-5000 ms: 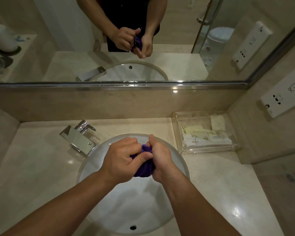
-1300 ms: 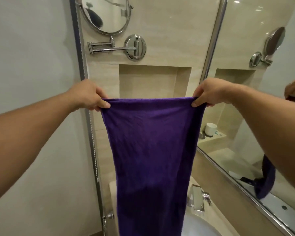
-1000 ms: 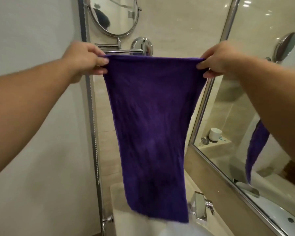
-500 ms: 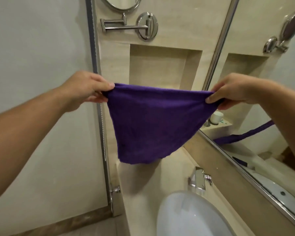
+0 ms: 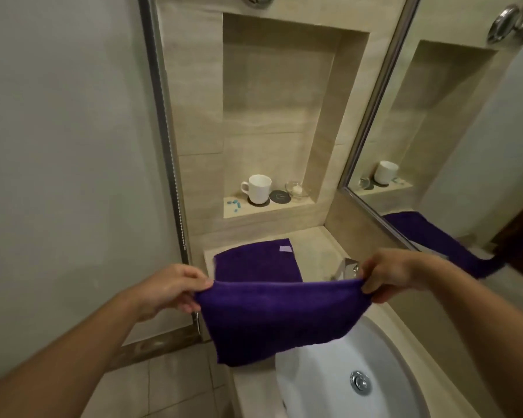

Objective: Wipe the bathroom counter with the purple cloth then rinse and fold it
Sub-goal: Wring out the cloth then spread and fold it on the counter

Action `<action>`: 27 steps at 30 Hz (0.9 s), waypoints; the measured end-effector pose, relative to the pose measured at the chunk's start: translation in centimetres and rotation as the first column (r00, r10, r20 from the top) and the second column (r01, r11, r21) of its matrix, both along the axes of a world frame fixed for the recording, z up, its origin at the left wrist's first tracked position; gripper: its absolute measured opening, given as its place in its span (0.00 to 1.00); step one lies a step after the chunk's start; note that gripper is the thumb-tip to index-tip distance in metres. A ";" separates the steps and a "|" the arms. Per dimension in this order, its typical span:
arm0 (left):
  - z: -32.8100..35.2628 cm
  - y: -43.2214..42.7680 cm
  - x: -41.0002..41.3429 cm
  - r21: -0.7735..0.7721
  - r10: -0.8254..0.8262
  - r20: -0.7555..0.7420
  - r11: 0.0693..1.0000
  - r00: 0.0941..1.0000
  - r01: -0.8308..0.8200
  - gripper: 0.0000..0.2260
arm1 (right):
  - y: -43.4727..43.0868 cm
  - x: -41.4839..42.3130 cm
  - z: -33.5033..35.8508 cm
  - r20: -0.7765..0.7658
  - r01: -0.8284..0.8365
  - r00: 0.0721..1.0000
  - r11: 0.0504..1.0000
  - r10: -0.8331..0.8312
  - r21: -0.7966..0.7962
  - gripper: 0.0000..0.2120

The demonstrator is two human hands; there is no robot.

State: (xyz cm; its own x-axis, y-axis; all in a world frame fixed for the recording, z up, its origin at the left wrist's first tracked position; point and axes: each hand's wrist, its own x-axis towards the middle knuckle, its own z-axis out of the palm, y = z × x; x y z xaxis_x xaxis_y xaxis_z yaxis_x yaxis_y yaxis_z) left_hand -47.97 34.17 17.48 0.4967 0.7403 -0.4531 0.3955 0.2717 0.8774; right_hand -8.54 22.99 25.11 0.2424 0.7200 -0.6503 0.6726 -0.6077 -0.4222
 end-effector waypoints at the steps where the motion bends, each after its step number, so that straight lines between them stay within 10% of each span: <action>1: -0.4 -0.1 0.1 -0.008 -0.055 -0.027 0.998 0.998 0.054 0.10 | -0.3 0.3 -0.6 -0.010 -0.007 1.000 1.000 0.007 -0.027 0.06; 15: -4.5 1.7 0.4 0.166 -0.089 -0.195 0.978 0.977 0.123 0.06 | 2.8 0.2 -4.6 0.048 -0.236 0.972 0.966 0.232 0.108 0.11; 27: -11.3 8.0 3.0 0.095 0.139 0.035 0.985 0.990 -0.142 0.04 | 10.1 1.2 -10.5 0.249 -0.195 0.962 0.921 0.113 0.337 0.21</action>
